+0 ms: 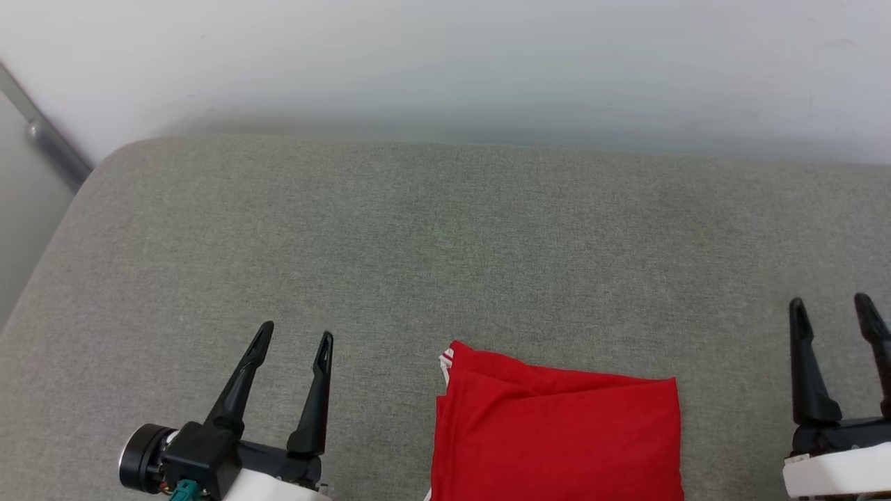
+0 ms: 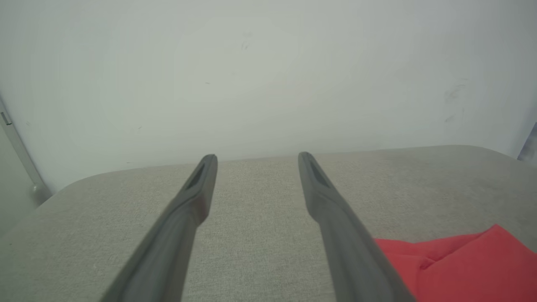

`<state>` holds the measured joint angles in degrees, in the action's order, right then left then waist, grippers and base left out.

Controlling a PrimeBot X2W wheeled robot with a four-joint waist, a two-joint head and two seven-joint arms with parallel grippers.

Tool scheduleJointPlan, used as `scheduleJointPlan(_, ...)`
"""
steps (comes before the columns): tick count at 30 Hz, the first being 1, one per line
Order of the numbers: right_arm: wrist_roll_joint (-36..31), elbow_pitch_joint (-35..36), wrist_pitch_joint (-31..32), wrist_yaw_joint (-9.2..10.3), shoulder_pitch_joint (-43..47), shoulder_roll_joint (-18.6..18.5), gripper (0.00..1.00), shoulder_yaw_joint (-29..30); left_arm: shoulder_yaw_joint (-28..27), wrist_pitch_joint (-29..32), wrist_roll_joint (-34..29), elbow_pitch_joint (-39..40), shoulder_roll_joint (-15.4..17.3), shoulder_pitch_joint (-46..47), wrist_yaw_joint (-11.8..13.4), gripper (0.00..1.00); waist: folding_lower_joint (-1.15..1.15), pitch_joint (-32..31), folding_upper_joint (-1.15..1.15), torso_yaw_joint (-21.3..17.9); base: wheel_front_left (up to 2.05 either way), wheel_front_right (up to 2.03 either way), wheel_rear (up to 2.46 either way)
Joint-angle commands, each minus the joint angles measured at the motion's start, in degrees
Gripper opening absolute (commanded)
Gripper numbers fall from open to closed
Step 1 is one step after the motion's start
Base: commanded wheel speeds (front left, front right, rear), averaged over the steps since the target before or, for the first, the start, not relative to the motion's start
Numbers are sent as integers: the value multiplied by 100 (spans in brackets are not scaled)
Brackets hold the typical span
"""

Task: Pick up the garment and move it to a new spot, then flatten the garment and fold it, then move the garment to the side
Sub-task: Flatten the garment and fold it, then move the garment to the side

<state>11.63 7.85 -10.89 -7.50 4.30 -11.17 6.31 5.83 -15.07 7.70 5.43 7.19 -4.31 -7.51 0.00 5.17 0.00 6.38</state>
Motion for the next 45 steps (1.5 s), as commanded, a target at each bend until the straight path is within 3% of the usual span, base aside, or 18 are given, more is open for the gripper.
scheduleJointPlan(1, -71, 51, -50, 2, 112, 61, 100, -61, 31, -12, -21, -24, 10, -20, 7, 100, 0, -20, 0, 7, 0, 0, 0)
scheduleJointPlan(13, -70, 11, 6, 2, 238, 172, 100, -159, 54, -12, -32, -54, -13, -52, 7, 100, 0, -108, 0, 20, 0, 0, 0)
scheduleJointPlan(20, -28, 81, 375, 2, 229, -8, 100, -122, 56, -12, -14, -29, -17, -18, 7, 100, 0, -47, 0, 40, 0, 0, 0)
scheduleJointPlan(25, 434, 128, 1793, 4, 208, -343, 100, -427, 43, -12, -15, -30, -25, 41, 7, 100, 0, 71, 0, 50, 0, 0, 0)
scheduleJointPlan(32, 1340, 451, 4753, 2, 311, -787, 100, -612, 95, -12, -26, -68, -46, 208, 7, 100, 0, 241, 0, 156, 0, 0, 0)
scheduleJointPlan(33, 1340, 451, 4753, 2, 311, -787, 100, -612, 95, -12, -26, -68, -46, 208, 7, 100, 0, 241, 0, 156, 0, 0, 0)
scheduleJointPlan(34, 1443, 575, 5465, 1, 349, -812, 100, -574, 134, -12, -28, -82, -65, 253, 7, 100, 0, 295, 0, 216, 0, 0, 0)
scheduleJointPlan(35, 1443, 575, 5465, 1, 349, -812, 100, -574, 134, -12, -28, -82, -65, 253, 7, 100, 0, 295, 0, 216, 0, 0, 0)
scheduleJointPlan(36, 1517, 683, 6002, 1, 333, -743, 100, -511, 185, -12, -34, -99, -84, 283, 7, 100, 0, 352, 0, 285, 0, 0, 0)
scheduleJointPlan(38, 1559, 765, 6406, 2, 289, -627, 100, -496, 216, -12, -37, -114, -106, 337, 7, 100, 0, 411, 0, 366, 0, 0, 0)
scheduleJointPlan(45, 1515, 731, 7097, 2, 202, -178, 100, -467, 247, -12, 9, -199, -137, 452, 7, 100, 0, 554, 0, 620, 0, 0, 0)
